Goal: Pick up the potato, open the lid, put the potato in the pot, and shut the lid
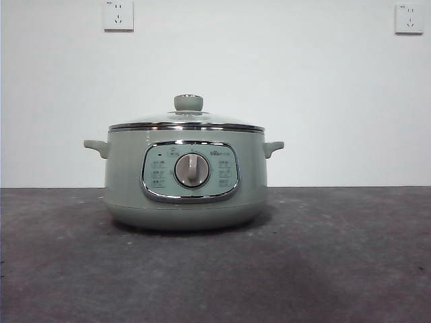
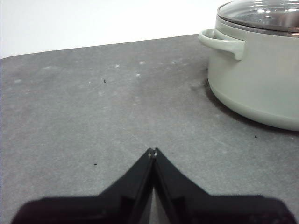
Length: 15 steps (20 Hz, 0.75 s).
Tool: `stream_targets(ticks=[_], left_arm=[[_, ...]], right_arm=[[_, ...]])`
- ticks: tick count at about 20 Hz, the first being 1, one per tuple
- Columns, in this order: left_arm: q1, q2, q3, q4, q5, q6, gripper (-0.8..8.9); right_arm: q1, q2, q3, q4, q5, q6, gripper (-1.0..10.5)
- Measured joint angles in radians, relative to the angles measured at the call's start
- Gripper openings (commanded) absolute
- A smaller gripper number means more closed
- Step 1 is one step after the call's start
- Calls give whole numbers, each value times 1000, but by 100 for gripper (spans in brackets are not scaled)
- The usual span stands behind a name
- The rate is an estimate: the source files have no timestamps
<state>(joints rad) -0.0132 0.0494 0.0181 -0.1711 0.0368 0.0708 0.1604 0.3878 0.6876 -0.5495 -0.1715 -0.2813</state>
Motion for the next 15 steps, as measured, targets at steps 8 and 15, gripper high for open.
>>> stream_targets(ticks=[8,15], left_arm=[[0,6,0,0,0,0,-3],[0,6,0,0,0,0,-3]], right_arm=[[-87,-247,-513,266,-38,67,-1],[-128,-376,-645,335,-37,109,0]])
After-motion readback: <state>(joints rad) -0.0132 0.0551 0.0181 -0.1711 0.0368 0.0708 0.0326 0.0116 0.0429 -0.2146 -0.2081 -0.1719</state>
